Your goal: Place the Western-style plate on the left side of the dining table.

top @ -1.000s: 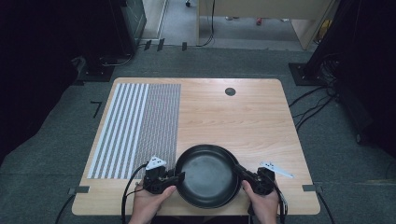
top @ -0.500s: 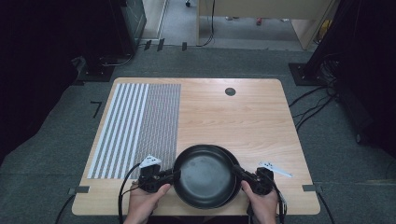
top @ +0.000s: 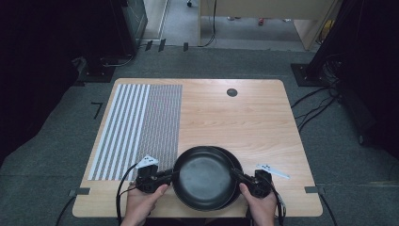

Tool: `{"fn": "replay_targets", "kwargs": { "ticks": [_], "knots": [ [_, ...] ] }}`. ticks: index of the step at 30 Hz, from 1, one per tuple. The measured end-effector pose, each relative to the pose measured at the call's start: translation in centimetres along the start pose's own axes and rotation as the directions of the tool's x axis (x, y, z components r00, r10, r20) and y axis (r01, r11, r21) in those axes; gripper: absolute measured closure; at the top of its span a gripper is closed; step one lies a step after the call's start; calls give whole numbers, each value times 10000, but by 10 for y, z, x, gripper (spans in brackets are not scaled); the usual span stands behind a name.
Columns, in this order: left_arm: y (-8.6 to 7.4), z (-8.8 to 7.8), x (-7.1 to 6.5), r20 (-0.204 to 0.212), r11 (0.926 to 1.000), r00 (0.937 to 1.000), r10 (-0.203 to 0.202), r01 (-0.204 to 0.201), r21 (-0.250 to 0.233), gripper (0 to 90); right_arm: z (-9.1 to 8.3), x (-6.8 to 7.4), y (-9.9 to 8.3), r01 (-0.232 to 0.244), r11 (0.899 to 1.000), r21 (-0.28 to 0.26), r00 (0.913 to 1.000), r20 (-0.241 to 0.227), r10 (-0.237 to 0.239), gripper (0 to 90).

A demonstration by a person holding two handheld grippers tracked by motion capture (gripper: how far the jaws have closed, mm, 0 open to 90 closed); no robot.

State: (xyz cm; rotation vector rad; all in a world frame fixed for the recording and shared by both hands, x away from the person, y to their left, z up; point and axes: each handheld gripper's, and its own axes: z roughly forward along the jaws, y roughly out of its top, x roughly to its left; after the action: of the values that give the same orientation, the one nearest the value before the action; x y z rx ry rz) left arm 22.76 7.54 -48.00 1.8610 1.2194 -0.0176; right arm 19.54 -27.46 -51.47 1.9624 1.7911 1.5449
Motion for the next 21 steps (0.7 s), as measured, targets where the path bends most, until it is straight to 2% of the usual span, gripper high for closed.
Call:
{"fn": "replay_targets", "kwargs": {
  "ticks": [2,3,4,6,7,10,12,17,21],
  "knots": [
    [0,0,0,1,10000,10000,11,-11,-11,721,0,1,-1,-63,10000,-2,10000,66,63,790],
    [0,0,0,1,10000,10000,7,-7,-14,722,0,0,0,-253,9997,10,9997,-42,253,804],
    [0,0,0,7,10000,10000,-11,11,-20,722,-1,-3,1,-697,9975,111,9973,-206,700,820],
    [-1,0,-1,26,10000,10000,-26,26,-37,724,-2,-9,3,-1596,9864,381,9853,-550,1616,840],
    [-1,0,-1,24,10000,10000,-19,19,-57,724,-3,-10,3,-1782,9831,423,9816,-626,1807,843],
    [-1,0,-1,25,10000,10000,-29,29,-79,727,-3,-8,1,-1496,9885,220,9872,-525,1506,837],
    [-2,-1,-2,53,9998,10000,-68,68,-172,733,-3,-8,1,-1475,9890,144,9873,-572,1481,841],
    [-2,-3,0,415,9983,9980,-483,496,-300,756,-7,-10,3,-1910,9816,-74,9758,-1098,1890,861],
    [-1,-3,-1,375,9979,9977,-560,572,-311,761,-9,-9,2,-2175,9758,-225,9699,-1170,2134,864]
  ]
}}
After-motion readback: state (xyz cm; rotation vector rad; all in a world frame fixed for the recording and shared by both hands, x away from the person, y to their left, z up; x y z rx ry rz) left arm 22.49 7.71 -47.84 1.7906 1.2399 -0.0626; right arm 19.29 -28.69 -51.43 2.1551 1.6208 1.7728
